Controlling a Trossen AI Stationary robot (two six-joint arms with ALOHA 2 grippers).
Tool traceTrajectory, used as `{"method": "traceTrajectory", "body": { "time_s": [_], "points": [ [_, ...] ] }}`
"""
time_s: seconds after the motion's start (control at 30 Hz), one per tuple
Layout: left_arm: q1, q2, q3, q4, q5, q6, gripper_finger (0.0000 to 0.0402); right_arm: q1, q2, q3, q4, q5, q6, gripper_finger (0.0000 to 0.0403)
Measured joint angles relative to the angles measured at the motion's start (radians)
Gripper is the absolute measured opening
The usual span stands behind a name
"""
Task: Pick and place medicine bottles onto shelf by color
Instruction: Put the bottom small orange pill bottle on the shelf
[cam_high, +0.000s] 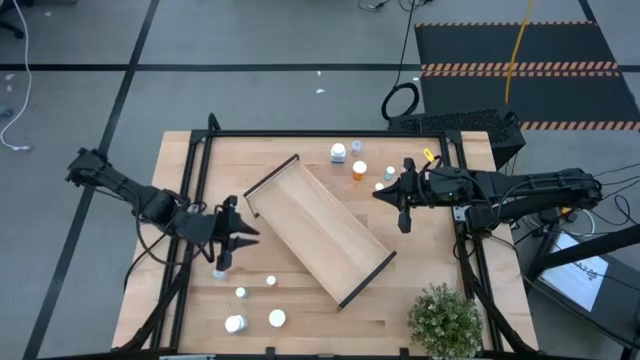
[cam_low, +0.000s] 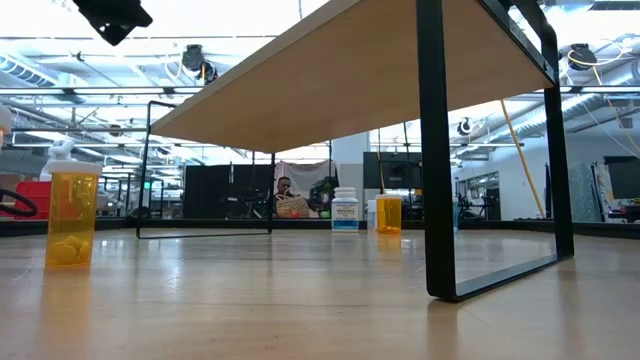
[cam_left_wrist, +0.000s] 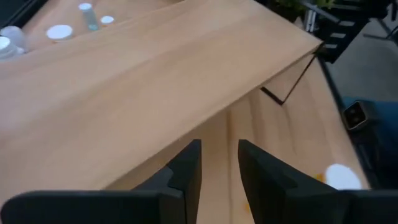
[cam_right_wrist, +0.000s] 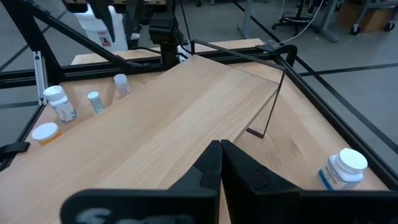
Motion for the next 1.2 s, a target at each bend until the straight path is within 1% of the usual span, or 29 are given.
{"method": "traceTrajectory", "body": {
  "time_s": [0.1, 0.23, 0.37, 0.5, 0.67, 0.97, 1.1, 1.2],
  "points": [
    [-0.047, 0.035, 0.000, 0.037, -0.011, -0.003, 0.0108, 0.000, 0.000, 0.000, -0.008, 0.000, -0.007, 0.0000],
    [-0.090, 0.121, 0.000, 0.086, -0.014, -0.020, 0.0108, 0.000, 0.000, 0.000, -0.009, 0.000, -0.007, 0.0000],
    [-0.116, 0.211, -0.001, 0.135, -0.014, -0.055, 0.0109, 0.000, 0.000, 0.000, -0.006, 0.000, -0.007, 0.0000],
    [-0.128, 0.271, -0.001, 0.188, -0.015, -0.073, 0.0109, 0.000, 0.000, 0.000, -0.007, -0.001, -0.006, 0.0000],
    [-0.128, 0.299, -0.001, 0.232, -0.016, -0.078, 0.0109, 0.002, 0.000, 0.000, -0.007, -0.004, 0.000, 0.0000],
    [-0.130, 0.302, -0.001, 0.251, -0.023, -0.078, 0.0109, 0.030, 0.000, -0.026, 0.008, -0.004, 0.034, 0.0000],
    [-0.150, 0.312, -0.001, 0.257, -0.062, -0.084, 0.0109, 0.031, 0.000, -0.045, 0.008, -0.002, 0.034, 0.0000],
    [-0.171, 0.335, -0.001, 0.258, -0.067, -0.100, 0.0109, 0.031, 0.000, -0.047, 0.008, 0.000, 0.034, 0.0000]
  ]
}}
